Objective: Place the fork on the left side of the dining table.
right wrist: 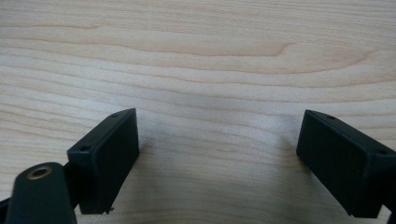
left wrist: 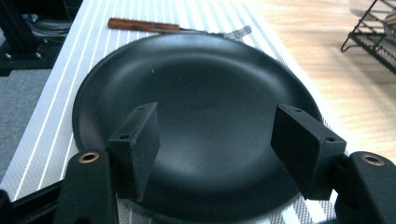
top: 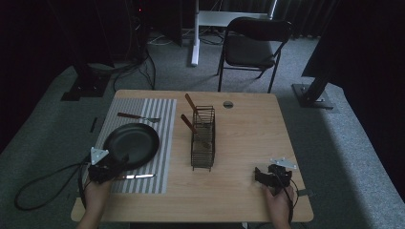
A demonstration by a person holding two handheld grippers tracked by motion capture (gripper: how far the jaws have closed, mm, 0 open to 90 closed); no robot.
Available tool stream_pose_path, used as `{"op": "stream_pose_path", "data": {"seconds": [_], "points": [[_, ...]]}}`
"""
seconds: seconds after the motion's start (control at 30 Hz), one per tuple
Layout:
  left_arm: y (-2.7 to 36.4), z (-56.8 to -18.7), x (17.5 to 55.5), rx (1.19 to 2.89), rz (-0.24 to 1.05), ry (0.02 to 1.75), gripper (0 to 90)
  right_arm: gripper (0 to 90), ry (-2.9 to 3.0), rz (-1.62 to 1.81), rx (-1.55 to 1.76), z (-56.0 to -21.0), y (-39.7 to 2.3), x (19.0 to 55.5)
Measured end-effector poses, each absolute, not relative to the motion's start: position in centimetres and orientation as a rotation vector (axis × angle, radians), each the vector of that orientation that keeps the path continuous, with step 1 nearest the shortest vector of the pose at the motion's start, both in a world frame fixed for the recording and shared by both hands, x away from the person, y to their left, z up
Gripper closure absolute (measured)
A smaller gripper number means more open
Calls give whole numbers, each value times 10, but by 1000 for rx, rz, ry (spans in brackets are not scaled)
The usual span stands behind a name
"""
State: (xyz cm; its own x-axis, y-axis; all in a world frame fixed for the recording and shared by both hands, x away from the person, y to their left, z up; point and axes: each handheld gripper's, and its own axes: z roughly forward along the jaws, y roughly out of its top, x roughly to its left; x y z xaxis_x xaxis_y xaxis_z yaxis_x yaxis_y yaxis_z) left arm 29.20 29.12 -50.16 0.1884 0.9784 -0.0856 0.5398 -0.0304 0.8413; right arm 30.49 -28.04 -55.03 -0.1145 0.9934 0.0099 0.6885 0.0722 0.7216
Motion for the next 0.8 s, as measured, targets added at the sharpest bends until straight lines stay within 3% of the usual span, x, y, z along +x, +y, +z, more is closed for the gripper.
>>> {"op": "stream_pose_path", "data": {"seconds": [0.8], "points": [[307,-529,248,1609,657,1496,303,127,1858,802,1666,-550,-280,305]]}}
